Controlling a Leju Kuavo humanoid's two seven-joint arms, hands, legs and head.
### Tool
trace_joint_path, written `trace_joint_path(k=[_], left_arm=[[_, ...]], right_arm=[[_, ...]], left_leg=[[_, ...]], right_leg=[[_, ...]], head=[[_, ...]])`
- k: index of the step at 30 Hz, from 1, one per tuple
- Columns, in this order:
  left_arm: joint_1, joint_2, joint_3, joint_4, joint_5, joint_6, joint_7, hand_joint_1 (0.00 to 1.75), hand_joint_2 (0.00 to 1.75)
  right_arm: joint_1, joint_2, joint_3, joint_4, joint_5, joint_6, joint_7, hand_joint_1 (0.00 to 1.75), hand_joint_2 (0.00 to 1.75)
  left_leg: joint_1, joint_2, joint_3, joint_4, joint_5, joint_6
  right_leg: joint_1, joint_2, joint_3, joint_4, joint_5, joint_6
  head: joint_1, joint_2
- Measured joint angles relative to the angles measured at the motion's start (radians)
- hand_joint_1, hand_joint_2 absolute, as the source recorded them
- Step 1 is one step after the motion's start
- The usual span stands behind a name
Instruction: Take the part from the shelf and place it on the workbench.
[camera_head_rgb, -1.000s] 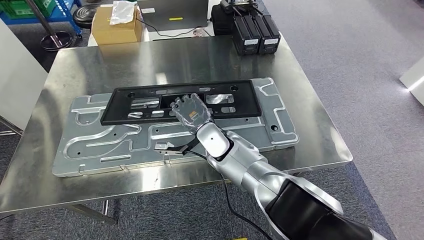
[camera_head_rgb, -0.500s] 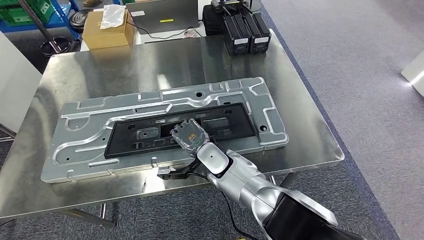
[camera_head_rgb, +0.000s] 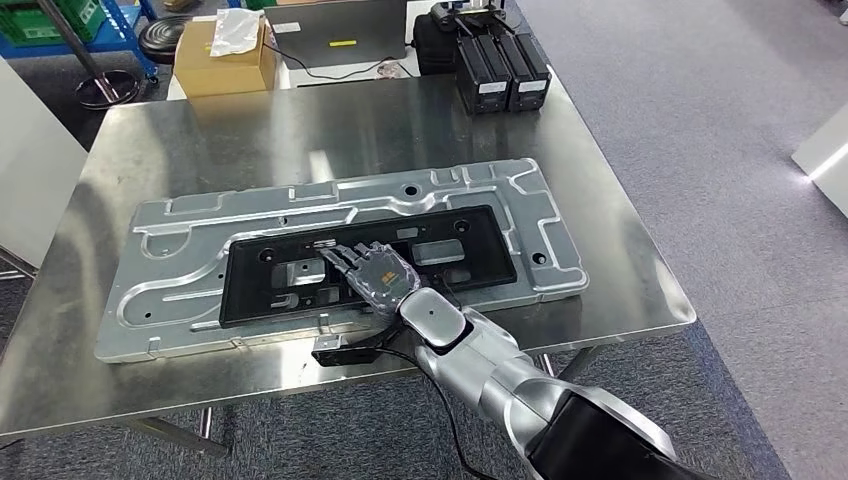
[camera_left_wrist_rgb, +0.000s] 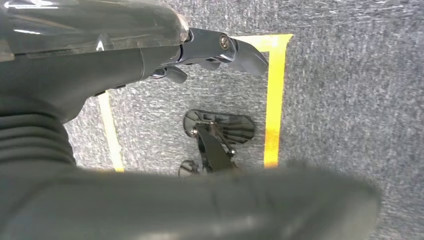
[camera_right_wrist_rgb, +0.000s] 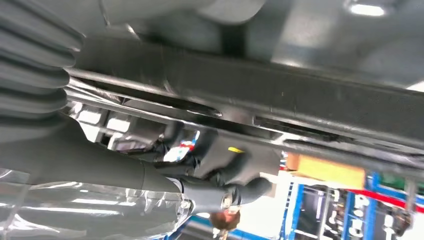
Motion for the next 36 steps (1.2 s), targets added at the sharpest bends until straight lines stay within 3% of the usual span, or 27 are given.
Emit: trace_joint_path(k=[2, 3, 7, 9, 11, 12, 13, 14, 16, 18, 21, 23, 26, 27, 28, 29, 30, 32, 34, 36], left_arm=[[0.000, 0.000, 0.000, 0.000, 0.000, -0.002, -0.001, 0.00, 0.00], [-0.001, 0.000, 0.000, 0.000, -0.001, -0.002, 0.000, 0.00, 0.00], [-0.001, 0.000, 0.000, 0.000, -0.005, -0.001, 0.007, 0.00, 0.00], [-0.003, 0.000, 0.000, 0.000, -0.008, -0.001, 0.010, 0.00, 0.00], [-0.004, 0.000, 0.000, 0.000, -0.011, -0.001, 0.010, 0.00, 0.00], [-0.003, 0.000, 0.000, 0.000, -0.012, -0.001, 0.010, 0.00, 0.00], [-0.003, -0.001, 0.000, 0.000, -0.012, 0.000, 0.010, 0.00, 0.00], [-0.003, -0.001, 0.000, 0.000, -0.012, 0.001, 0.010, 0.00, 0.00], [-0.003, -0.001, 0.000, 0.000, -0.012, 0.004, 0.008, 0.00, 0.00], [-0.005, -0.001, 0.000, 0.000, -0.010, 0.006, 0.006, 0.00, 0.00], [-0.003, -0.002, 0.001, 0.000, -0.005, 0.006, 0.001, 0.00, 0.00], [-0.002, -0.006, 0.002, 0.000, 0.003, 0.005, -0.002, 0.00, 0.00], [-0.002, -0.014, 0.008, 0.000, 0.019, 0.000, -0.013, 0.00, 0.00], [-0.001, -0.017, 0.012, 0.000, 0.022, -0.002, -0.016, 0.00, 0.00], [0.001, -0.020, 0.015, 0.000, 0.024, -0.002, -0.017, 0.00, 0.00], [0.004, -0.023, 0.019, 0.000, 0.025, -0.002, -0.017, 0.00, 0.00], [0.006, -0.026, 0.023, 0.000, 0.026, -0.001, -0.017, 0.00, 0.00], [0.009, -0.033, 0.027, 0.000, 0.027, -0.001, -0.019, 0.00, 0.00], [0.012, -0.037, 0.030, 0.000, 0.026, -0.005, -0.021, 0.00, 0.00], [0.017, -0.041, 0.032, 0.000, 0.023, -0.010, -0.024, 0.00, 0.00]], right_arm=[[0.000, 0.001, -0.027, -0.005, -0.048, -0.012, -0.042, 0.00, 0.00], [0.000, 0.002, -0.042, -0.008, -0.071, -0.021, -0.062, 0.00, 0.00], [0.002, 0.006, -0.108, -0.031, -0.142, -0.050, -0.131, 0.00, 0.00], [0.002, 0.012, -0.133, -0.048, -0.176, -0.061, -0.165, 0.00, 0.00], [0.005, 0.017, -0.154, -0.062, -0.219, -0.075, -0.206, 0.00, 0.00], [0.009, 0.018, -0.165, -0.068, -0.246, -0.083, -0.231, 0.00, 0.00], [0.013, 0.019, -0.177, -0.076, -0.277, -0.090, -0.259, 0.00, 0.00], [0.017, 0.020, -0.190, -0.086, -0.307, -0.096, -0.286, 0.00, 0.00], [0.022, 0.024, -0.219, -0.112, -0.389, -0.103, -0.353, 0.00, 0.00], [0.035, 0.026, -0.253, -0.156, -0.521, -0.102, -0.425, 0.00, 0.00], [0.081, 0.020, -0.299, -0.284, -0.772, -0.092, -0.478, 0.00, 0.00], [0.117, 0.002, -0.310, -0.400, -0.911, -0.089, -0.483, 0.00, 0.00], [0.192, -0.043, -0.328, -0.631, -1.117, -0.075, -0.489, 0.00, 0.00], [0.228, -0.062, -0.342, -0.730, -1.172, -0.055, -0.490, 0.00, 0.00], [0.267, -0.080, -0.358, -0.831, -1.208, -0.030, -0.491, 0.00, 0.00], [0.304, -0.097, -0.376, -0.937, -1.230, -0.004, -0.492, 0.00, 0.00], [0.338, -0.115, -0.394, -1.045, -1.240, 0.021, -0.493, 0.00, 0.00], [0.393, -0.150, -0.423, -1.218, -1.233, 0.054, -0.493, 0.00, 0.00], [0.467, -0.193, -0.445, -1.380, -1.223, 0.081, -0.494, 0.00, 0.00], [0.538, -0.232, -0.459, -1.509, -1.215, 0.099, -0.493, 0.00, 0.00]], left_leg=[[-0.002, -0.001, -0.002, 0.007, -0.005, -0.009], [-0.004, -0.002, -0.003, 0.010, -0.006, -0.015], [-0.001, -0.002, -0.009, 0.017, -0.015, -0.040], [0.001, -0.001, -0.038, 0.088, -0.062, -0.047], [0.002, -0.001, -0.098, 0.224, -0.125, -0.050], [0.002, -0.001, -0.122, 0.277, -0.142, -0.050], [0.002, -0.001, -0.131, 0.297, -0.141, -0.050], [0.002, -0.001, -0.119, 0.273, -0.119, -0.048], [0.000, -0.001, -0.055, 0.141, -0.053, -0.039], [-0.005, -0.001, -0.003, 0.033, -0.019, -0.030], [-0.009, -0.003, 0.006, 0.009, -0.017, -0.018], [-0.005, -0.001, 0.010, 0.000, -0.010, -0.007], [-0.003, 0.001, 0.012, -0.004, -0.007, 0.005], [-0.004, 0.000, 0.012, -0.002, -0.007, 0.007], [-0.004, -0.001, 0.011, 0.000, -0.007, 0.008], [-0.004, -0.002, 0.009, 0.003, -0.007, 0.008], [-0.004, -0.003, 0.008, 0.007, -0.009, 0.007], [-0.005, -0.005, 0.005, 0.017, -0.015, 0.002], [-0.008, -0.009, 0.002, 0.023, -0.019, -0.006], [-0.008, -0.010, 0.000, 0.023, -0.019, -0.016]], right_leg=[[0.001, -0.002, 0.062, -0.124, 0.047, -0.006], [0.002, -0.002, 0.077, -0.158, 0.055, -0.010], [0.006, 0.001, 0.080, -0.176, 0.061, -0.036], [0.003, 0.000, 0.082, -0.181, 0.065, -0.047], [0.006, 0.000, 0.081, -0.181, 0.064, -0.052], [0.009, 0.000, 0.081, -0.180, 0.064, -0.053], [0.010, 0.000, 0.081, -0.180, 0.064, -0.053], [0.012, 0.001, 0.081, -0.179, 0.063, -0.053], [0.014, 0.002, 0.083, -0.179, 0.062, -0.052], [0.017, 0.002, 0.082, -0.177, 0.062, -0.046], [0.017, 0.001, 0.078, -0.177, 0.064, -0.032], [0.017, 0.001, 0.068, -0.152, 0.044, -0.020], [0.012, 0.001, -0.003, 0.005, -0.042, -0.005], [0.010, 0.001, -0.030, 0.059, -0.063, -0.003], [0.008, 0.001, -0.043, 0.085, -0.067, -0.001], [0.006, 0.000, -0.039, 0.076, -0.053, 0.000], [0.005, 0.000, -0.016, 0.030, -0.023, 0.000], [0.005, -0.002, 0.050, -0.098, 0.034, -0.004], [0.009, -0.003, 0.083, -0.163, 0.053, -0.009], [0.010, -0.001, 0.082, -0.168, 0.057, -0.020]], head=[[0.000, 0.000], [0.000, 0.000], [0.000, 0.000], [-0.001, 0.000], [-0.001, 0.000], [-0.001, 0.000], [-0.001, 0.000], [-0.001, 0.000], [-0.001, 0.000], [-0.001, 0.000], [-0.001, 0.000], [-0.001, 0.000], [0.000, 0.000], [0.000, 0.000], [0.000, 0.000], [0.000, 0.000], [0.000, 0.000], [0.000, 0.000], [0.000, 0.000], [0.000, 0.000]])
